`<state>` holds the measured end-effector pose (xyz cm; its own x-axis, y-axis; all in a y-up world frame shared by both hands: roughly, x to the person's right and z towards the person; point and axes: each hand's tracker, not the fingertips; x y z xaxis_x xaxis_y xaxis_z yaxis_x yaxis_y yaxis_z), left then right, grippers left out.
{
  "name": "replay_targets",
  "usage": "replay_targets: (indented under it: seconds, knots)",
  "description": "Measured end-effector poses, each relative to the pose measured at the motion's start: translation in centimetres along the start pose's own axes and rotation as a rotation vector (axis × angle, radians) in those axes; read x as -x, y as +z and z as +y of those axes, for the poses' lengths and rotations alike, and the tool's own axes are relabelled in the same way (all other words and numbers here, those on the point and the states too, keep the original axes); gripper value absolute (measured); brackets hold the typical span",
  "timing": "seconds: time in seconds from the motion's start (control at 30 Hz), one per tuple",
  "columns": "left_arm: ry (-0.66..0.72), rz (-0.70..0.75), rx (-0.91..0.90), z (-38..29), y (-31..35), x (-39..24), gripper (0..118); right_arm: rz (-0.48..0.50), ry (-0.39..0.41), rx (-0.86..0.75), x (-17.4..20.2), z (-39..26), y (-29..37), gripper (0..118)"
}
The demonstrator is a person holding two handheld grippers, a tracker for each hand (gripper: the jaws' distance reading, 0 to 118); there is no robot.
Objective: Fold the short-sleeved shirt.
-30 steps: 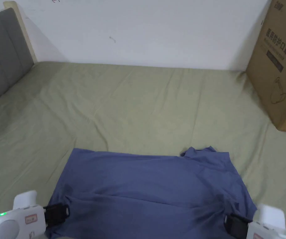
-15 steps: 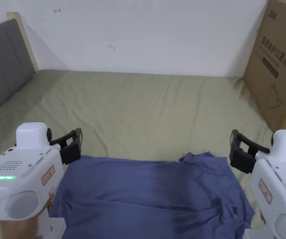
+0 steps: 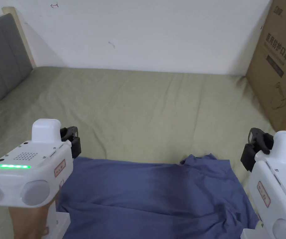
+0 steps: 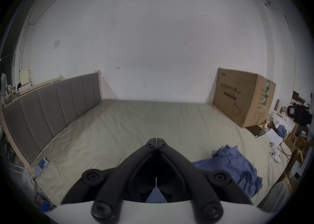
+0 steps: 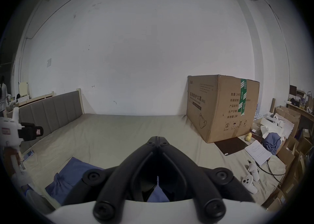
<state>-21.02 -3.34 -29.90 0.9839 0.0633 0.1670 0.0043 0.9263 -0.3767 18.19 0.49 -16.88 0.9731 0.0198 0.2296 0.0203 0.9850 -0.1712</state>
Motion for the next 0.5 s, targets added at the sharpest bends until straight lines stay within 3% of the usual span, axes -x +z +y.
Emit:
replay_targets:
  seconds: [0.23, 0.3, 0.33, 0.47, 0.5]
  knots:
    - [0.05, 0.013, 0.27, -1.6, -12.2, 4.5, 0, -0.007, -0.005, 0.065, 0.1, -1.4, -4.7, 0]
    - [0.062, 0.019, 0.331, -2.7, -15.6, 5.9, 5, -0.014, -0.007, 0.087, -0.1, -2.0, -6.1, 0]
    - [0.079, 0.021, 0.368, -3.2, -17.3, 6.7, 12, -0.015, -0.008, 0.098, -0.1, -2.3, -6.8, 0]
    - [0.189, 0.07, 0.519, -5.6, -22.1, 9.1, 78, -0.025, -0.008, 0.145, -0.1, -3.5, -9.2, 0]
    - [0.202, 0.088, 0.549, -6.2, -23.1, 9.5, 86, -0.026, -0.009, 0.157, -0.1, -3.8, -9.8, 0]
